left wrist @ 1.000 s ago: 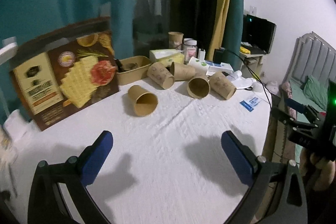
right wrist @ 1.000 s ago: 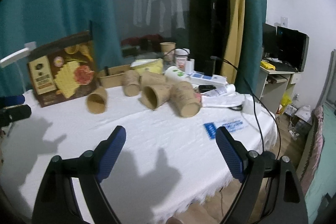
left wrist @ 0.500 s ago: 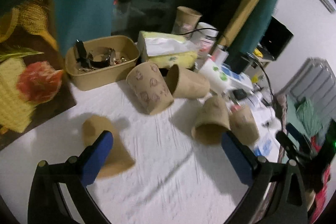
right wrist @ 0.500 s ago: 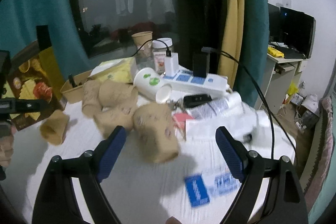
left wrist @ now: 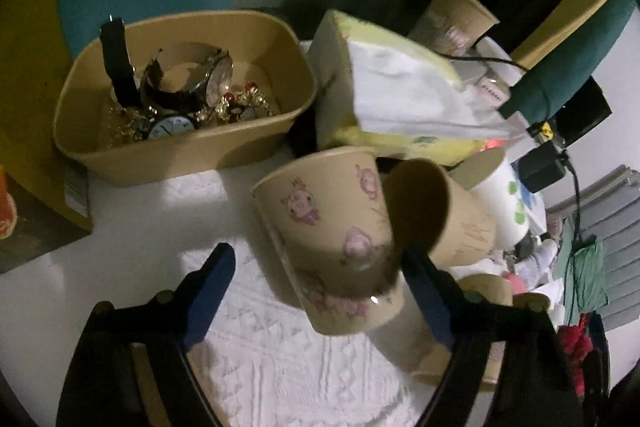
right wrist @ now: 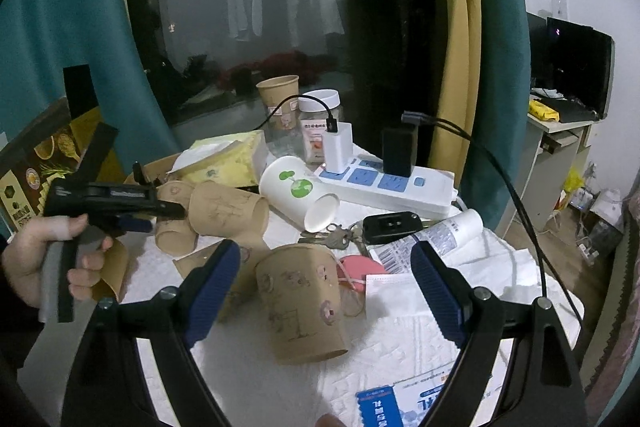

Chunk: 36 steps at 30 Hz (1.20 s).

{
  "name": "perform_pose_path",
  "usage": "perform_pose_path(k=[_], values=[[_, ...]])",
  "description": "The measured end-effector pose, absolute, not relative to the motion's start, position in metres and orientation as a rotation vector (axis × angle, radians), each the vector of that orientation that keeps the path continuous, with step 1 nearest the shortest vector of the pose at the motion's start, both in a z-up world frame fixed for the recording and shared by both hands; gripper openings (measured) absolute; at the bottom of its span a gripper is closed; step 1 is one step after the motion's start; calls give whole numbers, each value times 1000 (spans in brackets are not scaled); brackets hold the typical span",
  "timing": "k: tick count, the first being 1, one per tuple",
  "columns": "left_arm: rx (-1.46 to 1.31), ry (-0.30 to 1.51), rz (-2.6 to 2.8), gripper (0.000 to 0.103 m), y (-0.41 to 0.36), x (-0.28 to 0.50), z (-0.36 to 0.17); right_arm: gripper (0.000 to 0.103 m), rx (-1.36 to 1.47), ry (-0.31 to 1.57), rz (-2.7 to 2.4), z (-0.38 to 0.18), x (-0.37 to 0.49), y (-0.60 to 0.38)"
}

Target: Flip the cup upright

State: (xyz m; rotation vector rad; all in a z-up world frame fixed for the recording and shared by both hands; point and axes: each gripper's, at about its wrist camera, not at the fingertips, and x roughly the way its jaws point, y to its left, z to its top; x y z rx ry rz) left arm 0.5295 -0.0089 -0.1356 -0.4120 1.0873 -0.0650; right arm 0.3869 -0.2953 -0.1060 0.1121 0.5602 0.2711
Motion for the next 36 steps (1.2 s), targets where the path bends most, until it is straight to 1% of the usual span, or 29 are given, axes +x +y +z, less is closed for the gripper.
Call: perform_pose_path(k=[2, 4, 10, 15, 20, 24, 27, 31, 36], values=[[-429, 1092, -81, 81, -10, 531, -139, 86, 120, 562, 271, -106, 386, -297], [-428, 1093, -90, 62, -11, 532, -139, 86, 130, 561, 270, -105, 382, -298], [-452, 1071, -106, 62, -6, 523, -125, 86, 134, 547, 274, -94, 358, -300], [-451, 1022, -142, 62, -4, 486, -93, 86, 142, 521, 278, -76, 326, -299], [-445, 968, -208, 62, -4, 420, -54, 86, 152, 506, 313, -62, 278, -292], [-429, 944, -263, 62, -6, 346, -39, 86, 152, 517, 355, -61, 240, -278], [-441, 953, -298, 62, -4, 287, -44, 86, 160, 544, 400, -71, 209, -266], [-486, 1011, -349, 62, -7, 214, -70, 86, 183, 607, 448, -97, 175, -252], [-533, 1077, -367, 62, -14, 160, -106, 86, 215, 704, 459, -138, 149, -245]])
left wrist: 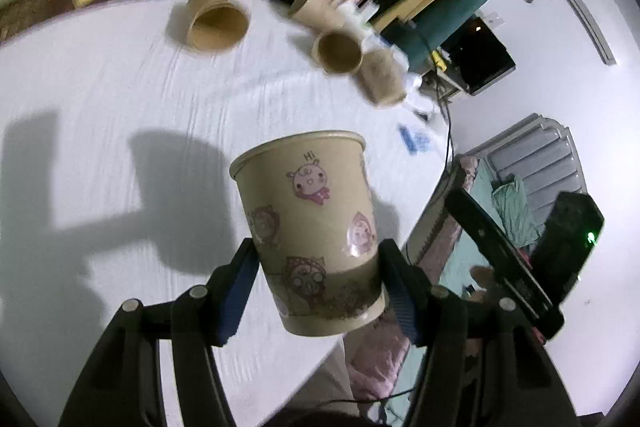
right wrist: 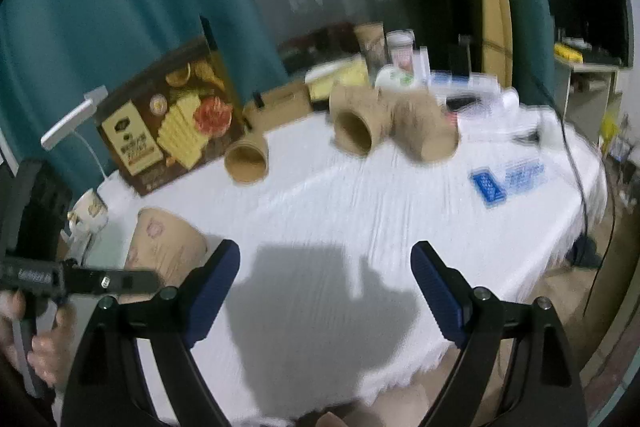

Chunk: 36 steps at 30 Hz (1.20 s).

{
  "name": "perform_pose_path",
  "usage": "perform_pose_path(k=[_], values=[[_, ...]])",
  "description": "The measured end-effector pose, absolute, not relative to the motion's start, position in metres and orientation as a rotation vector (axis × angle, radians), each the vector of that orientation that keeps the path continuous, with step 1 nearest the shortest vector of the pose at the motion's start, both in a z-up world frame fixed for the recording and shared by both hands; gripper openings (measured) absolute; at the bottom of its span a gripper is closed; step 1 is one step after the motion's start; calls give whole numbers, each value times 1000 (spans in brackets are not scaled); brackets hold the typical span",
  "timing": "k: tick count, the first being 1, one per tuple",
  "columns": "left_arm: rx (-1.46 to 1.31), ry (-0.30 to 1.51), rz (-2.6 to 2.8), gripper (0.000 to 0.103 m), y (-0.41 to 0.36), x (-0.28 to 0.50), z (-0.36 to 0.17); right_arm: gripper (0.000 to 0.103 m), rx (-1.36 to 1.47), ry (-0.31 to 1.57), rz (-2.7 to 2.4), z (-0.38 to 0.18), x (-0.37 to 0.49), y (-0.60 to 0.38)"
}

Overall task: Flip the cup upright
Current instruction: 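Grasp the pink-printed paper cup with the right gripper and lift it, then carry the held cup toward the open table area with the right gripper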

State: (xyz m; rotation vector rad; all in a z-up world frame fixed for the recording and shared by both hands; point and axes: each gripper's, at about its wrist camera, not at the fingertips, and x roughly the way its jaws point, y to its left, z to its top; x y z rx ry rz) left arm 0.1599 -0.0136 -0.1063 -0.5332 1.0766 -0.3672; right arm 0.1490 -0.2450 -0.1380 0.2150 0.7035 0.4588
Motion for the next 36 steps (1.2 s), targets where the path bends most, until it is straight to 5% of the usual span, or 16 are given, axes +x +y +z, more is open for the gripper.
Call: perform_pose_path(k=[17, 23, 36], values=[[-622, 1142, -341, 63, -8, 139, -161, 86, 173, 790, 466, -163, 133, -238], [-630, 1136, -341, 80, -7, 136, -160, 86, 132, 799, 490, -157, 136, -229], [-470, 894, -167, 80, 52, 59, -116, 86, -83, 1016, 813, -124, 155, -131]])
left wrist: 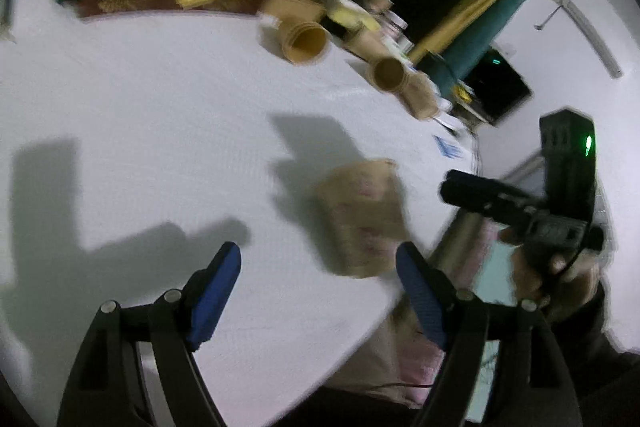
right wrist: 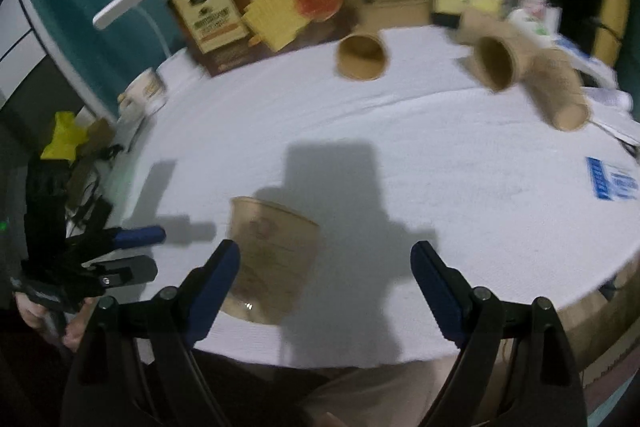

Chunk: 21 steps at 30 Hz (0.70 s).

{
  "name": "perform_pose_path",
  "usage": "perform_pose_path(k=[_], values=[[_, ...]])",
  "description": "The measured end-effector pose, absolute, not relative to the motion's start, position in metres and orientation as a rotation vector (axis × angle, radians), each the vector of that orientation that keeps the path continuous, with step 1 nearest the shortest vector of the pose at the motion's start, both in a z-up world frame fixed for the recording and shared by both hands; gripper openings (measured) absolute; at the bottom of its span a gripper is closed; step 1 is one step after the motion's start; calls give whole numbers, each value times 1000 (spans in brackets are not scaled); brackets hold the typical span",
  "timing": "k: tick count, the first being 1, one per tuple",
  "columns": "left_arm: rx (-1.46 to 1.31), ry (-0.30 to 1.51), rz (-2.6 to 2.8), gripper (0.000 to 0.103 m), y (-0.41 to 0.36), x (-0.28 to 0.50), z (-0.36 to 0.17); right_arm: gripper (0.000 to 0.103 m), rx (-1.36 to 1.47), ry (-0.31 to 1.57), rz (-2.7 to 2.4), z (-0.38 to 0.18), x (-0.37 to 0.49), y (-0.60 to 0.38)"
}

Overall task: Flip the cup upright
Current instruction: 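Carry the held cup toward the open table area with the right gripper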

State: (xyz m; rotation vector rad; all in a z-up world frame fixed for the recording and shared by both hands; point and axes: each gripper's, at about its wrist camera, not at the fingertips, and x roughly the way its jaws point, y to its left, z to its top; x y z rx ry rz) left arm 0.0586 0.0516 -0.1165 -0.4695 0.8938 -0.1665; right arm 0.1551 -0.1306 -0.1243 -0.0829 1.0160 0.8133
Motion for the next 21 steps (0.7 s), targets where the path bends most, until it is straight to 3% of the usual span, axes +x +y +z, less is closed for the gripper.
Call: perform_pose_path(k=[7, 21], values=[[-351, 823, 45, 80, 91, 29, -120, 86, -149, 1145, 842, -141, 167, -86], [-409, 815, 18, 80, 113, 16, -135, 86, -153, 1311, 856, -167, 184, -54]])
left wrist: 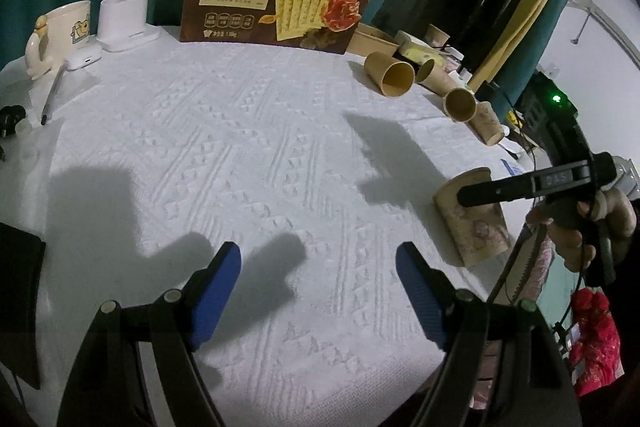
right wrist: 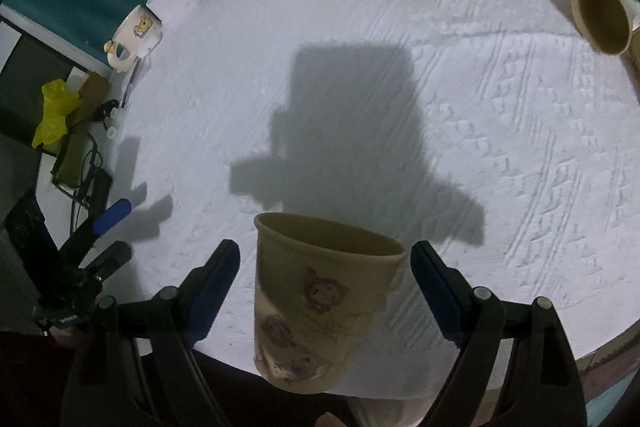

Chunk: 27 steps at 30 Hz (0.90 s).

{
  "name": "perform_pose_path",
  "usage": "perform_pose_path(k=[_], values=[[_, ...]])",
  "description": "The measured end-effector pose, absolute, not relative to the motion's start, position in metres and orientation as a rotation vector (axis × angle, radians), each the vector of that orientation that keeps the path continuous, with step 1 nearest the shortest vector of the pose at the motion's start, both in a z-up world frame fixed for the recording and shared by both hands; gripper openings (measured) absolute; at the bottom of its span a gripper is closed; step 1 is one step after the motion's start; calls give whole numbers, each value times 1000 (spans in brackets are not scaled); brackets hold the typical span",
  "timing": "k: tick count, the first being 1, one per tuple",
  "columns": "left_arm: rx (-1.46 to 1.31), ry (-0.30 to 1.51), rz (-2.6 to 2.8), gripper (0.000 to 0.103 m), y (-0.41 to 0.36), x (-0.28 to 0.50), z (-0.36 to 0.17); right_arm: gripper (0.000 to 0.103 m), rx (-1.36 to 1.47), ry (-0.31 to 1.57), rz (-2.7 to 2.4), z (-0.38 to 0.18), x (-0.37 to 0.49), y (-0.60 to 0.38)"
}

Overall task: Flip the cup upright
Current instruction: 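Carry the held cup toward the open table area with the right gripper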

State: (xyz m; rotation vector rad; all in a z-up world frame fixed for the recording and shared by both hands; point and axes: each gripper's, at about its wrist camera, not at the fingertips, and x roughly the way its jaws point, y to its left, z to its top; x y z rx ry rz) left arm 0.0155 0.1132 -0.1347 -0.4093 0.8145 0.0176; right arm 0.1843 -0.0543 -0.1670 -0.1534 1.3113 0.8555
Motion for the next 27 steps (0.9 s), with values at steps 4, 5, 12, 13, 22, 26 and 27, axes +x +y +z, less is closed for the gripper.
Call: perform_pose_path(k=[4, 5, 12, 13, 22, 26, 27], values=[[-407, 814, 16, 80, 113, 14, -135, 83, -169, 1323, 849, -172, 184, -52], [-409, 815, 17, 80, 113, 14, -135, 79, -170, 1325, 848, -173, 184, -50], [-413, 821, 19, 80, 114, 14, -136, 65, -151, 1325, 868, -173, 186, -52], [-412, 822, 18, 80, 113, 14, -136, 64, -148, 1320, 872, -173, 186, -53], [-407, 816, 36, 80, 109, 14, -136, 64, -175, 1023, 827, -140, 184, -59], [-402, 807, 52, 80, 106, 14, -134, 64, -153, 835, 798, -138, 178, -63], [-400, 805, 52, 80, 105, 14, -134, 64, -160, 793, 785, -139, 176, -62]])
